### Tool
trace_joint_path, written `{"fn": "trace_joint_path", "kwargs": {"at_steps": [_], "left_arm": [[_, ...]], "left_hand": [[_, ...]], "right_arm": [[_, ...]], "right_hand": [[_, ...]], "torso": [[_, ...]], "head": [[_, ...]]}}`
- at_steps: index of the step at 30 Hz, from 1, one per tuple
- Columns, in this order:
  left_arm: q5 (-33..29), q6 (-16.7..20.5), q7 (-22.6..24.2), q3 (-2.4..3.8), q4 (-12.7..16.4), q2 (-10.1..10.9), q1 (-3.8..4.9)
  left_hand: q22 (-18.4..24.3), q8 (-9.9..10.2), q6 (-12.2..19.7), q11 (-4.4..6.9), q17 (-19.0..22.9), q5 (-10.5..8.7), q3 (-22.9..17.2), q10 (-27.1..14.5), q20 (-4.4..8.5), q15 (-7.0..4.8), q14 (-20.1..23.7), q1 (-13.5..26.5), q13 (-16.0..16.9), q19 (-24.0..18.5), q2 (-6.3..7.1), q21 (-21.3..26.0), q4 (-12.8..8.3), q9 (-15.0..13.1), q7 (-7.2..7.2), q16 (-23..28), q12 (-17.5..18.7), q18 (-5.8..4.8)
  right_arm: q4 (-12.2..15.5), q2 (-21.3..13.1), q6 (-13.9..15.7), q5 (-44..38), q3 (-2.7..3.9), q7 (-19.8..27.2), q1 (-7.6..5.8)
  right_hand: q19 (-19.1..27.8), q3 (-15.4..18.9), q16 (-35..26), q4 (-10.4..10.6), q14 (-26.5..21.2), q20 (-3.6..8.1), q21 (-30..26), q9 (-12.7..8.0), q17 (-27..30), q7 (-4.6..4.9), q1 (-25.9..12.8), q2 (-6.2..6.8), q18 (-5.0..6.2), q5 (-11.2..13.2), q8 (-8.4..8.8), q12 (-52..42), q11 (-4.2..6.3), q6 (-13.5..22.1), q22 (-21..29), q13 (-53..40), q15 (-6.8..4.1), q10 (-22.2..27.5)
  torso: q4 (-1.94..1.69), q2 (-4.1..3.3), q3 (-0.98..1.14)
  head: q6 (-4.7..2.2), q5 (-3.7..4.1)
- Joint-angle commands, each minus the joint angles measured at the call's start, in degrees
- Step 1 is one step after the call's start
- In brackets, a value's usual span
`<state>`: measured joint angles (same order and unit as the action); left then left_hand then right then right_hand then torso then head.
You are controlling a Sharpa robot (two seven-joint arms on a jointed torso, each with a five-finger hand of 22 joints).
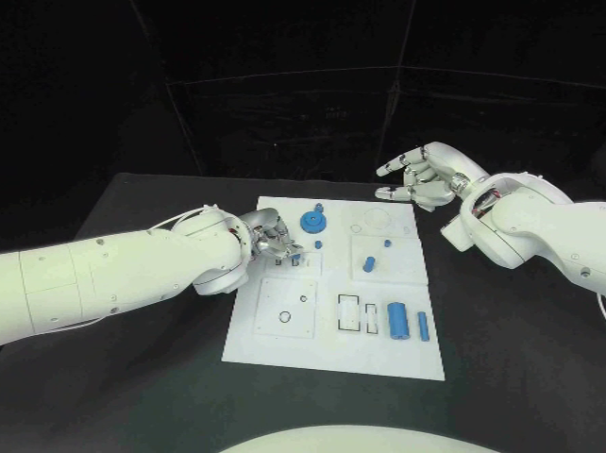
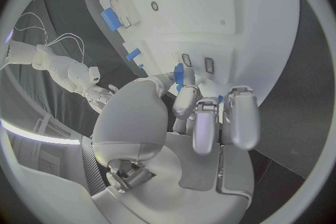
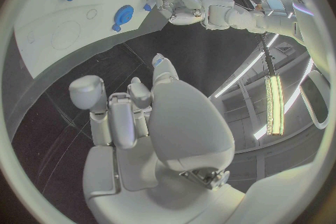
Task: Assemble the parts on the task board
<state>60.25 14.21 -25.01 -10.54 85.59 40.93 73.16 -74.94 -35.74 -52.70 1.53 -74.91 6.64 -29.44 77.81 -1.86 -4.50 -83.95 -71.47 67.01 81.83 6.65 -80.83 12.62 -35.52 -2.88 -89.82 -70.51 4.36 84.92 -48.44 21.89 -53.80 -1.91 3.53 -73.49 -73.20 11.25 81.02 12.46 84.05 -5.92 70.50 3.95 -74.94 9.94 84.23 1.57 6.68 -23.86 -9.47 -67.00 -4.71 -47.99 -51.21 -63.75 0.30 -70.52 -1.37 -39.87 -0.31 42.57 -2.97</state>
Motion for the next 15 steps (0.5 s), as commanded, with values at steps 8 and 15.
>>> {"fn": "trace_joint_path", "kwargs": {"at_steps": [8, 15], "left_arm": [[3.2, -4.8, -2.9, 0.04, -0.2, -0.7, 0.02], [3.4, -5.8, -3.6, 0.05, -0.3, -0.8, 0.02]], "left_hand": [[-0.2, -0.4, -0.1, 0.05, -15.1, 0.03, -9.2, 0.5, 0.04, -0.15, -6.0, -0.5, -0.1, 0.3, -0.11, -0.3, -8.9, -0.1, 0.34, -0.2, 0.0, -1.0], [-0.2, -0.4, -0.1, 0.05, -15.1, 0.02, -9.3, 0.5, 0.04, -0.15, -6.0, -0.5, 0.0, 0.3, -0.09, -0.3, -8.9, -0.1, 0.34, -0.2, -0.1, -1.0]], "right_arm": [[0.0, 0.1, -0.2, 0.1, 0.03, 0.4, -0.1], [0.0, 0.2, -0.2, 0.1, 0.03, 0.4, -0.1]], "right_hand": [[0.3, 0.3, -0.4, 0.0, 2.3, -0.08, -0.2, 0.0, -0.4, -0.18, 0.4, -0.01, 0.48, -0.3, -0.33, 0.3, 0.09, 0.2, 0.0, 0.0, -0.28, 0.3], [0.3, 0.3, -0.4, 0.0, 2.3, -0.08, -0.2, 0.0, -0.4, -0.18, 0.4, -0.01, 0.48, -0.3, -0.33, 0.3, 0.09, 0.2, 0.0, 0.0, -0.28, 0.3]], "torso": [[0.01, -0.03, 0.0], [-0.02, -0.02, -0.01]], "head": [[0.13, -0.07], [0.22, -0.04]]}}
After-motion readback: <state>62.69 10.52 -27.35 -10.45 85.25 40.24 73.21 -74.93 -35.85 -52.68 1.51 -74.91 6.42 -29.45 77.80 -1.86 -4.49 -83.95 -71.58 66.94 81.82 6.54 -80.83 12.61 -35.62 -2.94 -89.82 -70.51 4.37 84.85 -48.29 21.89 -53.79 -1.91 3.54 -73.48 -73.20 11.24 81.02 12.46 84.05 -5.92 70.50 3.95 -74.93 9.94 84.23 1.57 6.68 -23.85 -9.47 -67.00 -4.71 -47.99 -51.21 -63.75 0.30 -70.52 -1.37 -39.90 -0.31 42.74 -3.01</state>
